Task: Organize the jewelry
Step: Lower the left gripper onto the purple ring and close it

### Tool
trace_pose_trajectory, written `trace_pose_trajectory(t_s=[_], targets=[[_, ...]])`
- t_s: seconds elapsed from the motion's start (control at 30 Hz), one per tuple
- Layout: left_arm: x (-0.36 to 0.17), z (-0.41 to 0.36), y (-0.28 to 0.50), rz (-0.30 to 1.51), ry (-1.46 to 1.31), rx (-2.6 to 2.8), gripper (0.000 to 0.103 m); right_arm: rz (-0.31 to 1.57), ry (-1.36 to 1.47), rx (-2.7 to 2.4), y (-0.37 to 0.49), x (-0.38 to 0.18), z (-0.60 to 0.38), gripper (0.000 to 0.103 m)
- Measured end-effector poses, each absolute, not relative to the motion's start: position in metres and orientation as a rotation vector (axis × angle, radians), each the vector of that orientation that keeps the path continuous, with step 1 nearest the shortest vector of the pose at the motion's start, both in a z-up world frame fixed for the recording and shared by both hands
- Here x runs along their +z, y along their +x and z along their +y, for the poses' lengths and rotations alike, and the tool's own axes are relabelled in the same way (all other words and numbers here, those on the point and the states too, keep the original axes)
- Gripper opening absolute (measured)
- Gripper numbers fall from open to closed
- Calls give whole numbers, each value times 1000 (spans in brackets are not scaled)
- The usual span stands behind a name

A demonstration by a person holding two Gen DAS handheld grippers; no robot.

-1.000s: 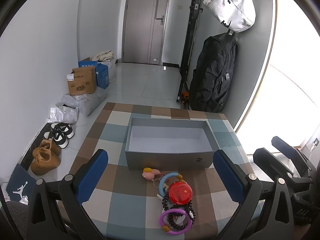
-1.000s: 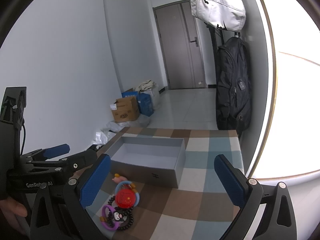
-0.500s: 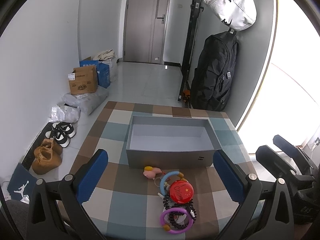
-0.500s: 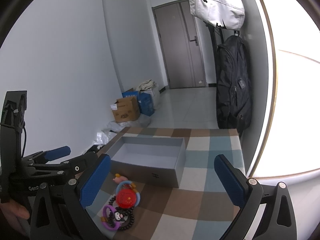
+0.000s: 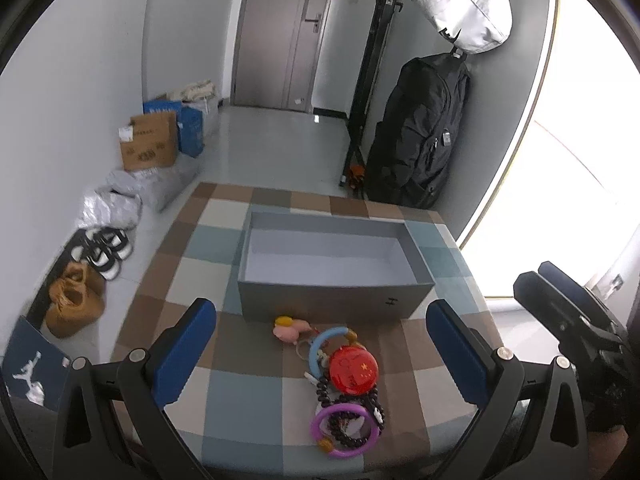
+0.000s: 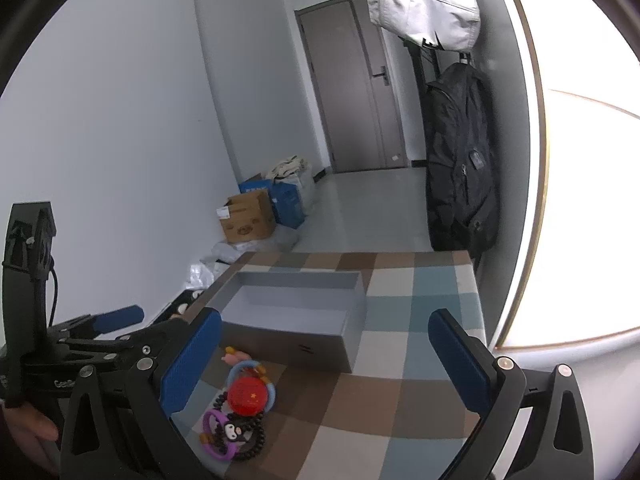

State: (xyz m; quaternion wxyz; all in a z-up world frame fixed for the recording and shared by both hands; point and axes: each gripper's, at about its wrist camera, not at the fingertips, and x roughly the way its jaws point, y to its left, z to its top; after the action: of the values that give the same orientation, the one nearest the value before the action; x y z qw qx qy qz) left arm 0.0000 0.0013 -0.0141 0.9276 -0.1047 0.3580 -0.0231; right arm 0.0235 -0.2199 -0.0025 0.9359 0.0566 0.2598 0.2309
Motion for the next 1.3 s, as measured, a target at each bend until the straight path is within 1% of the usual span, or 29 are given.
trace_pose_trajectory(t_s=[0.2, 0.5, 0.87, 0.9, 0.93, 1.0, 1.07, 1.13, 1.17, 1.2, 1.23, 1.3], targets=[[-28, 5, -3, 812, -243, -123, 102, 563, 116, 435, 30, -5, -225, 103], [-69, 3, -11, 1008, -262, -212, 102, 617, 182, 408, 44, -10, -237, 103], [-81, -22, -7, 1078, -206, -238, 102, 640, 204, 409, 50, -10, -239, 103], [-83, -23, -7, 1085, -200, -236, 101, 639, 206, 410, 50, -10, -240, 103], [-84, -24, -7, 1092, -200, -237, 93, 638, 208, 409, 50, -10, -240, 103], [-87, -24, -6, 1111, -213, -256, 84, 637, 205, 409, 50, -10, -240, 103], [-83, -25, -7, 1095, -216, -255, 79, 640, 202, 410, 51, -10, -241, 103], [-83, -24, -7, 1099, -223, -267, 66, 642, 199, 409, 50, -10, -241, 103], [-83, -24, -7, 1098, -219, -257, 61, 641, 197, 409, 49, -10, -240, 103], [-85, -23, -6, 1103, -217, -255, 53, 639, 197, 408, 49, -11, -240, 103], [-85, -22, -6, 1106, -216, -254, 50, 638, 196, 407, 49, -10, -241, 103], [-84, -23, -7, 1103, -212, -258, 48, 637, 196, 407, 49, -11, -240, 103]])
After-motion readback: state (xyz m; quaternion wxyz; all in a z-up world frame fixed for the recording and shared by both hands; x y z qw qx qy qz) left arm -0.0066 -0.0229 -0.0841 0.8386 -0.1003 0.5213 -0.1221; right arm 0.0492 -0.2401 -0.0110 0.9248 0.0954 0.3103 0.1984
